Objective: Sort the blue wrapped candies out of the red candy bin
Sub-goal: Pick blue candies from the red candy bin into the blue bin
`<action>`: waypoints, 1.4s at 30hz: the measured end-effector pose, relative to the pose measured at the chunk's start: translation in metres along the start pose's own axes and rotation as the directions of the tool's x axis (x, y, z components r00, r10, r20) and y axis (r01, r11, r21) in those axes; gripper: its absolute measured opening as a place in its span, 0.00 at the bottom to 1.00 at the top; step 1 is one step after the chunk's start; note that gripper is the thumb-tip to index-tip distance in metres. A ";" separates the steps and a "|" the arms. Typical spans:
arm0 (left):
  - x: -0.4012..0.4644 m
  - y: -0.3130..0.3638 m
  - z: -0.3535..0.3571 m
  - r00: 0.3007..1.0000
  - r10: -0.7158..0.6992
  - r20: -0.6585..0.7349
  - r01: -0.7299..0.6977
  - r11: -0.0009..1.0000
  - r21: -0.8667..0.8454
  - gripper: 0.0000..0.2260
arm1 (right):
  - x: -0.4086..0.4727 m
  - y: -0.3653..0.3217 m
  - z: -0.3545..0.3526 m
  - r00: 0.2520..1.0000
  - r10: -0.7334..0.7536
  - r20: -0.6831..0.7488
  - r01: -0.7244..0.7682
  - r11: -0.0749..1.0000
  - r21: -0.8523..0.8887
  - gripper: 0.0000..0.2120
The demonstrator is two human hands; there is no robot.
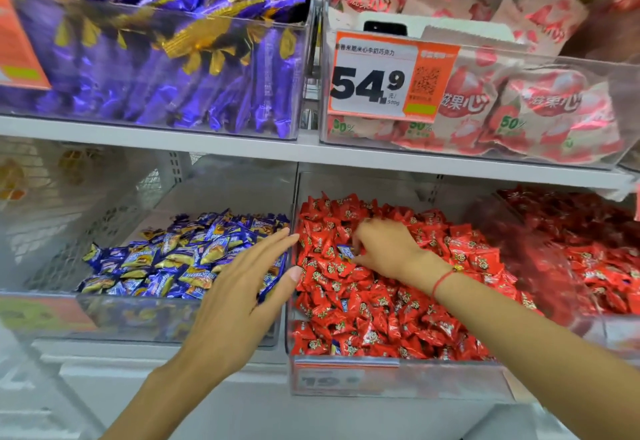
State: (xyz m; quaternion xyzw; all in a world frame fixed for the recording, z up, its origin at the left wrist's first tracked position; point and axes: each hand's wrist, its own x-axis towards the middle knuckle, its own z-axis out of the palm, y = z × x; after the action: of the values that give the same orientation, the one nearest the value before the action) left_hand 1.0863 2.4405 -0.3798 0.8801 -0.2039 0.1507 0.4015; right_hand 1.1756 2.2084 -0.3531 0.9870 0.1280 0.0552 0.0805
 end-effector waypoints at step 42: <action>0.011 -0.015 -0.018 0.933 -0.169 -0.317 0.198 0.978 0.064 0.11 | -0.035 0.026 -0.012 0.997 -0.045 -0.067 0.075 0.837 0.543 0.08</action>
State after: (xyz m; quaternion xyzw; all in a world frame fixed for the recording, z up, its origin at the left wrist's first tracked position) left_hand 1.1012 2.4607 -0.3734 0.8787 -0.0479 0.2580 0.3987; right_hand 1.1465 2.1759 -0.3401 0.9629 0.1712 0.0395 -0.2050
